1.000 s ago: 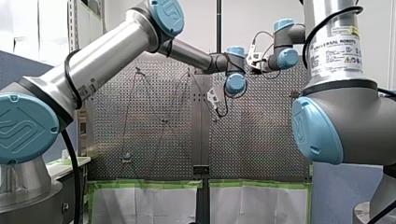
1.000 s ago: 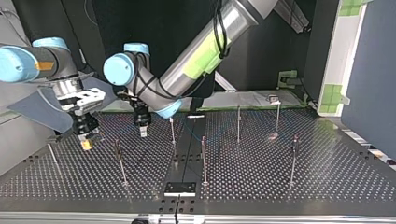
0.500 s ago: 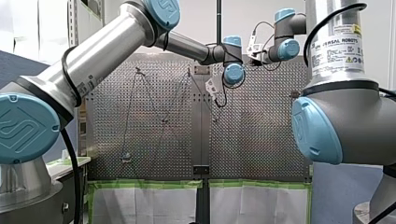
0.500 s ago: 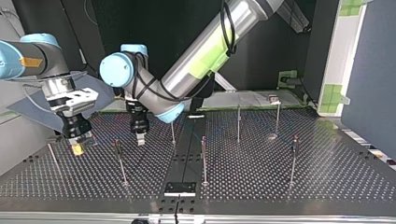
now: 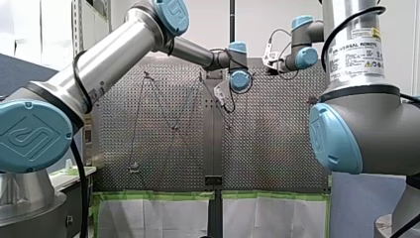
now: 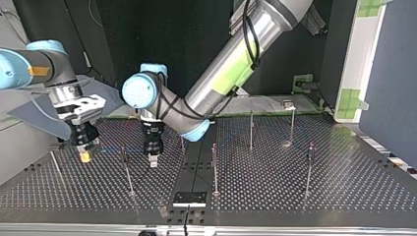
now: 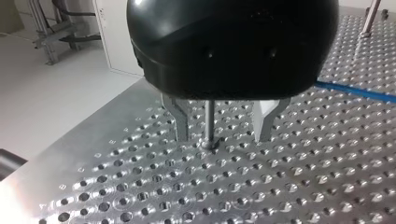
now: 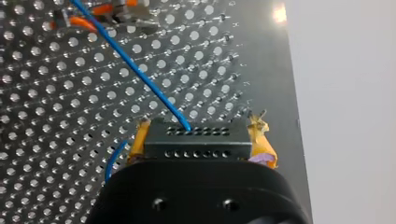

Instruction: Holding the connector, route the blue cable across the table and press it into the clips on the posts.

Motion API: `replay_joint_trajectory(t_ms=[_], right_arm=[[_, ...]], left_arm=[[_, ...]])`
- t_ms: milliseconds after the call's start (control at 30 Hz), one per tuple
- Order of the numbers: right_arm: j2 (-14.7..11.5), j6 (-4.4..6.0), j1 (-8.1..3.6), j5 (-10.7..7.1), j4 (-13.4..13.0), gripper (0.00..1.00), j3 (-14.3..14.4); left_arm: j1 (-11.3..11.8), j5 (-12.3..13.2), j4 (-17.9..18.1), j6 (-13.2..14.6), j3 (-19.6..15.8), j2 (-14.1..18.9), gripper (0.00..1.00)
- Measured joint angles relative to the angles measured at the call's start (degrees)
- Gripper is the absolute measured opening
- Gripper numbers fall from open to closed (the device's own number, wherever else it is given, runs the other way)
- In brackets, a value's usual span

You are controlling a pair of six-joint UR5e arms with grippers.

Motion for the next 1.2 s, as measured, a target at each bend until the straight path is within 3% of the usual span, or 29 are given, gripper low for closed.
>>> replay_joint_trajectory(t_ms=[233,333,533,567,600,633,667,700,767,1033,1200], right_arm=[[0.72,0.14,-0.48,-0.86,-0.64,0.00,-0.12],[0.26,0.07,0.55,0.19,-0.24,0.00,0.06],[0.29,0.06,0.52,0.21,-0.24,0.00,0.09],[0.30,0.06,0.50,0.22,-0.24,0.00,0.09],[0.30,0.06,0.50,0.22,-0.24,0.00,0.10],[0.29,0.06,0.51,0.21,-0.24,0.00,0.10],[0.30,0.06,0.49,0.22,-0.24,0.00,0.09],[0.30,0.06,0.50,0.21,-0.24,0.00,0.10],[0.30,0.06,0.50,0.22,-0.24,0.00,0.09],[0.30,0.06,0.50,0.22,-0.24,0.00,0.09],[0.30,0.06,0.50,0.22,-0.24,0.00,0.10]], left_arm=[[1.01,3.65,0.50,0.00,-0.03,-0.15,0.00],[1.45,5.22,0.58,-0.01,-0.54,-0.19,0.00],[1.28,6.77,0.98,-0.21,-3.07,-0.23,0.00],[1.23,6.92,1.06,-0.26,-3.49,-0.23,0.07],[1.17,7.11,1.12,-0.34,-3.95,-0.23,0.07],[1.12,7.23,1.11,-0.43,-4.21,-0.24,0.22],[1.05,7.33,1.07,-0.54,-4.40,-0.23,0.31],[0.96,7.44,0.98,-0.71,-4.56,-0.21,0.31],[0.82,7.52,0.60,-1.02,-4.69,-0.20,0.53],[0.33,7.11,-3.94,-2.81,-4.77,-0.10,0.65],[-0.03,5.95,-6.61,-3.09,-5.04,0.54,0.68]])
